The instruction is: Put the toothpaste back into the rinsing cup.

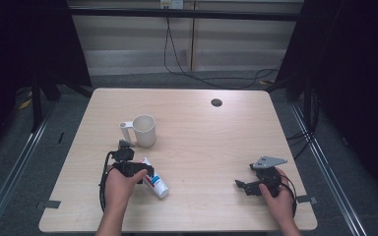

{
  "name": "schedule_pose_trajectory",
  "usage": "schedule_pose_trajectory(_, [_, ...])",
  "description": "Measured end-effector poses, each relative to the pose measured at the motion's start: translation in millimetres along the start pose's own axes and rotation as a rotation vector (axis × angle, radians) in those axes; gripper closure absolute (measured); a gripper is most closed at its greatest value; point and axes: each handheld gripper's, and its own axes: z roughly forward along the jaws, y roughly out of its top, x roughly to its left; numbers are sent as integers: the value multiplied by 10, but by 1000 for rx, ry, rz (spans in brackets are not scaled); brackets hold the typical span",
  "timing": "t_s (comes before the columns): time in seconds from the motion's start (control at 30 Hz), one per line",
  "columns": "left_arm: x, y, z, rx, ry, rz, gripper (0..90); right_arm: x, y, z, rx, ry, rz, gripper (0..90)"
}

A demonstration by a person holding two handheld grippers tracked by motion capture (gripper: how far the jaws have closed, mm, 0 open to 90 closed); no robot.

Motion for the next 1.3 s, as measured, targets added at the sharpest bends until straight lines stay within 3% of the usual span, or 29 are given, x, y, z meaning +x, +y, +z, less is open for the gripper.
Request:
schedule_pose_trajectory(0.23, [-80,22,45,5,23,-2,223,0,0,0,0,0,0,120])
schedule_pose_trajectory(0.47, [-137,62,47,29,39,-33,335,0,0,0,0,0,0,120])
schedule_pose_trajectory(0.63, [-166,85,40,48,38,-16,473,-1,0,0,0,2,-1,120])
schedule_pose_trajectory(0.83, [-206,104,47,70,62,-33,514,-1,0,0,0,2,0,120])
schedule_pose_trajectory(1.07, [-271,146,68,90,96,1,524,-1,0,0,0,2,0,120])
schedule_pose_trajectory(1.3, [-288,153,76,93,111,-5,531,-2,0,0,0,2,-1,120])
